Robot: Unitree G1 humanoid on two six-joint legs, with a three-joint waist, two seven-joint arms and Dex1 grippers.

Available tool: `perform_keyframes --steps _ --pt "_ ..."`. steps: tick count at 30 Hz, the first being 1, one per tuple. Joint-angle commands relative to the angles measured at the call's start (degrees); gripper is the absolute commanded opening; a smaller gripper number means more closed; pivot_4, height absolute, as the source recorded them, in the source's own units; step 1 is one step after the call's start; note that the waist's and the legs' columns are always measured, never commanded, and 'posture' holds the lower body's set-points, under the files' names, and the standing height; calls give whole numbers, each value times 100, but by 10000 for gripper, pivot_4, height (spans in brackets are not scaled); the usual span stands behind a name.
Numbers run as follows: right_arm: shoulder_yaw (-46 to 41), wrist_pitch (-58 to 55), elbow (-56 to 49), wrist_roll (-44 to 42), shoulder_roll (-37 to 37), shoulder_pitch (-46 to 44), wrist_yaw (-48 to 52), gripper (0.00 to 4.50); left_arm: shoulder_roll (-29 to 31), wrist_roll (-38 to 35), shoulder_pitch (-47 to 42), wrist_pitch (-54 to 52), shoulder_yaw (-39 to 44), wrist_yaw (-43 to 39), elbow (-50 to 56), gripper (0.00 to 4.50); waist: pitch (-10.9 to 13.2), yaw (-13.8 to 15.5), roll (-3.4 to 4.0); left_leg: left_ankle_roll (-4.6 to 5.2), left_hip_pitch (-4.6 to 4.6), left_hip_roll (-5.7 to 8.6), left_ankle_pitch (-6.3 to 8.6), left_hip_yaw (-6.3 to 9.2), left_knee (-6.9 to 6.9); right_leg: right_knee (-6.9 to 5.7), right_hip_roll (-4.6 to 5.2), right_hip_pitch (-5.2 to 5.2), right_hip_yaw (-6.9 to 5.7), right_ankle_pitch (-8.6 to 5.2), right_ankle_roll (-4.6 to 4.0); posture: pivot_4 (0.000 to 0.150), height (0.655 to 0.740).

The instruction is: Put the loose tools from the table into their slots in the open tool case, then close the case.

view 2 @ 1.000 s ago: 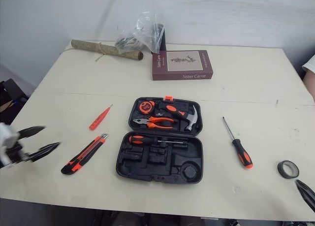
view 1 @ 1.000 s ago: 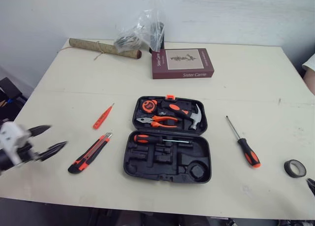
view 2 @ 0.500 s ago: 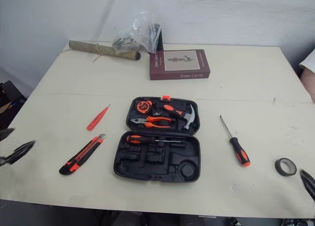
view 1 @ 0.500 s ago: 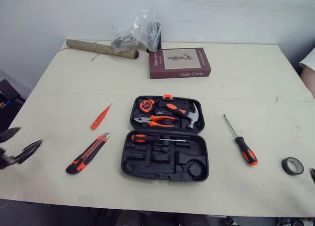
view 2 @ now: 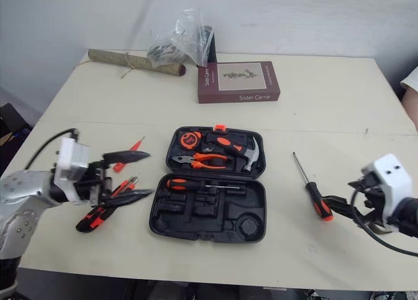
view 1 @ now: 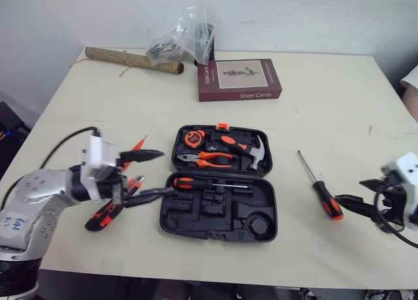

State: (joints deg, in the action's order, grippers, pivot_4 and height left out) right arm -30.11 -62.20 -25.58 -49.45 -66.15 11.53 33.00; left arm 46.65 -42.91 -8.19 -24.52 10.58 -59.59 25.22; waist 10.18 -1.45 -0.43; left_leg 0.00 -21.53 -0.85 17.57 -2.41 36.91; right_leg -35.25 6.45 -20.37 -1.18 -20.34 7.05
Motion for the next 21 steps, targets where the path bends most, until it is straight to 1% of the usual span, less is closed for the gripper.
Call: perform_keyframes --steps 1,5,7,8,10,11,12,13,14,16,17,19,21 --pt "457 -663 -108 3 -17 -366 -345 45000 -36 -155 -5 -102 -56 -8 328 44042 6 3 -6 4 -2 0 3 1 11 -9 1 0 2 0 0 1500 7400" --pt "939 -701 -26 426 134 -537 -547 45000 -17 1 56 -72 -114 -60 416 44042 7 8 -6 4 -1 2 3 2 17 -17 2 -1 7 7 0 1500 7400" --pt "1145 -512 78 648 354 -580 -620 45000 -50 -7 51 -72 -98 -24 429 44042 7 12 -7 3 -1 2 2 2 17 -17 2 -1 7 7 -1 1500 7400" --pt "1258 -288 135 878 414 -557 -657 42356 -57 -5 54 -74 -101 -16 446 44860 6 12 -6 2 -3 2 2 2 18 -16 1 -2 7 7 -1 1500 7400" --pt "1385 -9 222 1206 495 -522 -665 37232 -59 2 56 -74 -109 -7 468 45000 7 12 -7 2 -3 2 2 1 19 -14 1 -1 7 7 -1 1500 7400" --pt "1349 175 264 1325 644 -510 -714 32962 -60 16 60 -64 -116 -6 473 45000 5 2 -10 2 -6 3 2 1 20 -12 1 -1 6 8 1 1500 7400" --pt "1287 325 282 1394 793 -499 -748 27230 -61 25 65 -53 -116 -8 472 45000 4 -4 -17 2 -5 4 1 0 20 -12 0 -1 7 9 2 1500 7400" --pt "1221 470 290 1458 937 -486 -770 23647 -65 33 67 -44 -116 -8 468 45000 5 -8 -22 2 -4 3 1 0 23 -15 -1 -1 7 9 2 1500 7400" --pt "1170 588 293 1510 1045 -465 -770 18014 -70 40 73 -34 -113 -9 464 45000 5 -12 -25 1 -4 3 1 0 23 -16 -1 0 7 9 3 1500 7400" --pt "1097 779 268 1623 1159 -310 -647 10472 -85 72 111 2 -102 -2 460 45000 5 -6 -26 1 -1 3 0 -1 24 -20 -1 1 8 11 4 1500 7400" --pt "1068 869 254 1683 1198 -231 -589 9825 -94 87 128 18 -96 6 460 45000 5 -1 -26 2 -1 4 -1 -1 25 -20 -1 1 8 12 5 1500 7400" --pt "891 1434 200 1851 1340 -63 -422 9826 -109 102 194 61 -65 -3 449 45000 6 7 -26 2 0 4 0 0 24 -20 0 2 9 12 5 1500 7400" --pt "626 1979 184 1886 1436 -144 -205 9826 -92 135 298 152 -1 -77 413 45000 7 4 -25 2 0 4 0 0 21 -18 0 2 8 12 4 1500 7400"
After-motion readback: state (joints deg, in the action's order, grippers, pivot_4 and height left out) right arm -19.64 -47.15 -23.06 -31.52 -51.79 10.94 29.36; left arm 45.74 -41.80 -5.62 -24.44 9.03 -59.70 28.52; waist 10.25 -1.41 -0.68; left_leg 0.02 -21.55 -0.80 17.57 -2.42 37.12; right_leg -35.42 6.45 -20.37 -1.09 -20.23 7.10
